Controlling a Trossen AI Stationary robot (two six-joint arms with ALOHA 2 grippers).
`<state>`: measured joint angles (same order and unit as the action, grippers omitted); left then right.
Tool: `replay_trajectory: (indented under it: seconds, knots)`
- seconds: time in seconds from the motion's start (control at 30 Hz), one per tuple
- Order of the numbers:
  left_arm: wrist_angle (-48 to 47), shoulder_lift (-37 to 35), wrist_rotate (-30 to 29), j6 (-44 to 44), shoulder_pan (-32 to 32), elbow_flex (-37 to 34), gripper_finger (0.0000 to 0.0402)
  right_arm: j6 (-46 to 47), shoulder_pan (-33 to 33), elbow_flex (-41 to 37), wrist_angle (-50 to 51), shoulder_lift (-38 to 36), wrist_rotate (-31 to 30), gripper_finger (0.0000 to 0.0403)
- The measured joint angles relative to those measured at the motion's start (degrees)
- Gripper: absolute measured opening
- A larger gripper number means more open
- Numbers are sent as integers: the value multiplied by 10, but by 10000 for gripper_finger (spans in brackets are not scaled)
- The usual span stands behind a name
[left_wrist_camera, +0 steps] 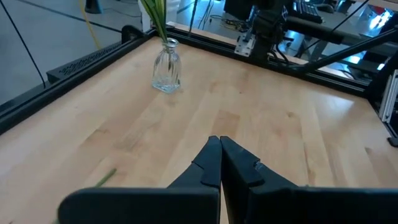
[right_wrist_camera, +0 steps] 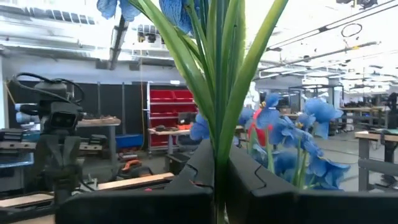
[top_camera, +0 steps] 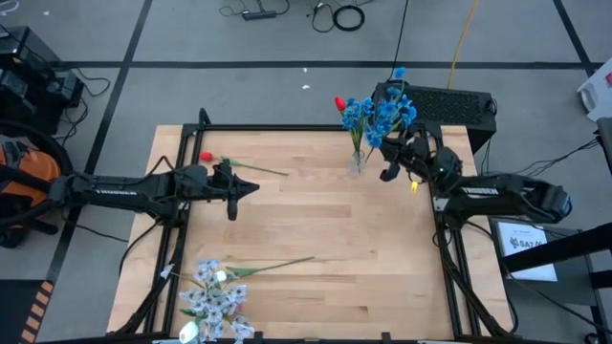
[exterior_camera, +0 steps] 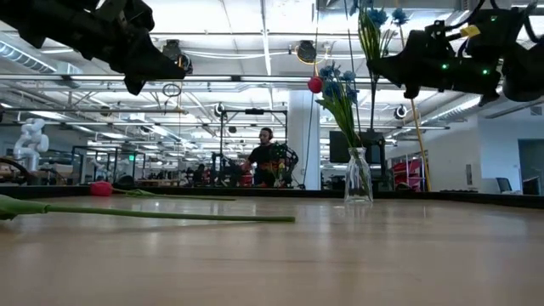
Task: Sort flowers into vase by color
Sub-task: Put the blue flowers into the transparent vase
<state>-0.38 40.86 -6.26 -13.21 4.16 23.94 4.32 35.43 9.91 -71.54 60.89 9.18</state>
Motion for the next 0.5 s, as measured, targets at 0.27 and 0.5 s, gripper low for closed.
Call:
replay_trajectory:
  seconds: [0.27, 0.5]
  knots:
    - [-1, 0, 0, -2, -1, 0, 2, -10, 23, 66, -11, 74, 53, 1]
    - [-3, 0, 2, -29, -1, 0, 2, -17, 46, 60, -22, 103, 62, 0]
